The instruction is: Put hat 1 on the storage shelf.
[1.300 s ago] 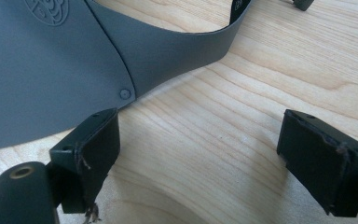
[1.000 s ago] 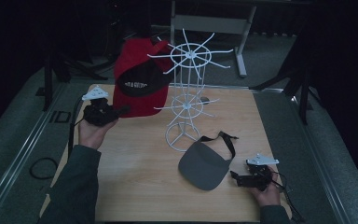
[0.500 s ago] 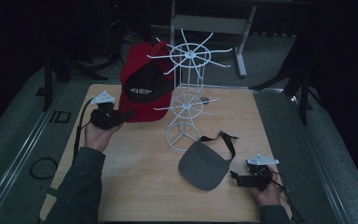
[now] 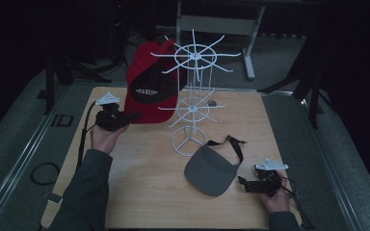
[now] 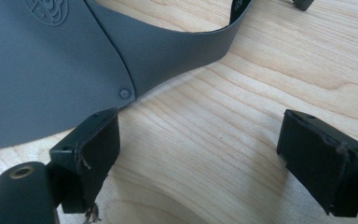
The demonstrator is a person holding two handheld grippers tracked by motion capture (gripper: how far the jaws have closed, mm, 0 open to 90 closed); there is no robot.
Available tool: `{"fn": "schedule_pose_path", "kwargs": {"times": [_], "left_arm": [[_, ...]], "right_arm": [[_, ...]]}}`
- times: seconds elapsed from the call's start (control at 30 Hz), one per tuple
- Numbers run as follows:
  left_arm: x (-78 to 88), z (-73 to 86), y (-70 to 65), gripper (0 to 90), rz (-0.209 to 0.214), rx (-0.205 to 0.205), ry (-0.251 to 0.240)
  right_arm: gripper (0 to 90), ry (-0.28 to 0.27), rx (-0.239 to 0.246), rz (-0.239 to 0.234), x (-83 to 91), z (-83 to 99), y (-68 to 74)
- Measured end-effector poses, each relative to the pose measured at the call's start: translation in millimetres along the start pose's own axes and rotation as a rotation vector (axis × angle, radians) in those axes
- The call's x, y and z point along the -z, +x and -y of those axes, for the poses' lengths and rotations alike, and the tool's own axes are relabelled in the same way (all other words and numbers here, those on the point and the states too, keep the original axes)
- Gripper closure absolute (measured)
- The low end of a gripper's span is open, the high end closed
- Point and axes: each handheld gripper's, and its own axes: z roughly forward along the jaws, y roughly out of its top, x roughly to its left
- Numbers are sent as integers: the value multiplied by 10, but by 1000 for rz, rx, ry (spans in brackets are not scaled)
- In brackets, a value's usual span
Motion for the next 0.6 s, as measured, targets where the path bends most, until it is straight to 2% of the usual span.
{"fn": "schedule_pose_path", "kwargs": {"times": [0.3,0.6], "left_arm": [[82,-20,23,789,-24,12,-26],[177,-40,53,746,-34,27,-73]], "right_arm": [[131,0,0,0,0,0,0],[131,0,0,0,0,0,0]]}}
